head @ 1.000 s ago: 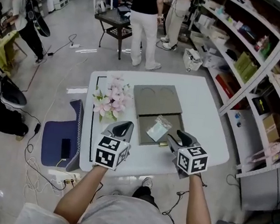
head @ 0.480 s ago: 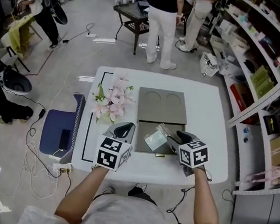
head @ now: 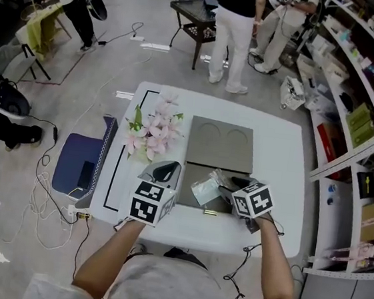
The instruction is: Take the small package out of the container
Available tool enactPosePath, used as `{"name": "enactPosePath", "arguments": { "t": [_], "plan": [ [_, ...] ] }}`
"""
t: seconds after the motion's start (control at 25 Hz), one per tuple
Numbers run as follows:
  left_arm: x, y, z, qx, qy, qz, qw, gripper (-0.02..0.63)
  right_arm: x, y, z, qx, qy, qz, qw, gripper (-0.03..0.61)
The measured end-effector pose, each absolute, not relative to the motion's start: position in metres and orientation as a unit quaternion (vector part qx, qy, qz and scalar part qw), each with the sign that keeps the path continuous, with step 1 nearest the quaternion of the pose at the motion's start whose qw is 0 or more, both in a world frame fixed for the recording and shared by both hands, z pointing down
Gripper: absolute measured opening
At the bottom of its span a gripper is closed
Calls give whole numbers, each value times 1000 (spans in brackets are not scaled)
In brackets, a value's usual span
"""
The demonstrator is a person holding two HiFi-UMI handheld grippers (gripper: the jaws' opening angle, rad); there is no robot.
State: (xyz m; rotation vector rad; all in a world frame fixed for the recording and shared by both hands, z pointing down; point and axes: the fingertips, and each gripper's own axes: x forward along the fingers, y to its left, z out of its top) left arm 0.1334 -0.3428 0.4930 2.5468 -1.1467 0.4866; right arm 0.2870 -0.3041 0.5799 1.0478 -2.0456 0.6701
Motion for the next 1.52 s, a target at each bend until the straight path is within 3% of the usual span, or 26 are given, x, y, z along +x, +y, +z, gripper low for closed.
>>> {"name": "enactPosePath", "arguments": {
  "t": [0.24, 0.52, 0.8, 1.0, 1.52],
  "plan": [
    [132, -345, 497, 879, -415, 171, 159, 3, 276, -311, 592, 353, -787, 276, 424, 216],
    [123, -346, 499, 870, -433, 172, 161, 3, 274, -318, 605, 343, -775, 298, 438, 207],
    [119, -346, 499, 865, -441, 174, 161, 3, 274, -321, 610, 333, -767, 283, 470, 156],
    [118, -345, 500, 864, -442, 174, 163, 3, 281, -321, 609, 336, -764, 259, 487, 15],
    [118, -341, 497, 871, -432, 173, 161, 3, 284, -317, 599, 355, -770, 263, 461, 8]
  ]
}}
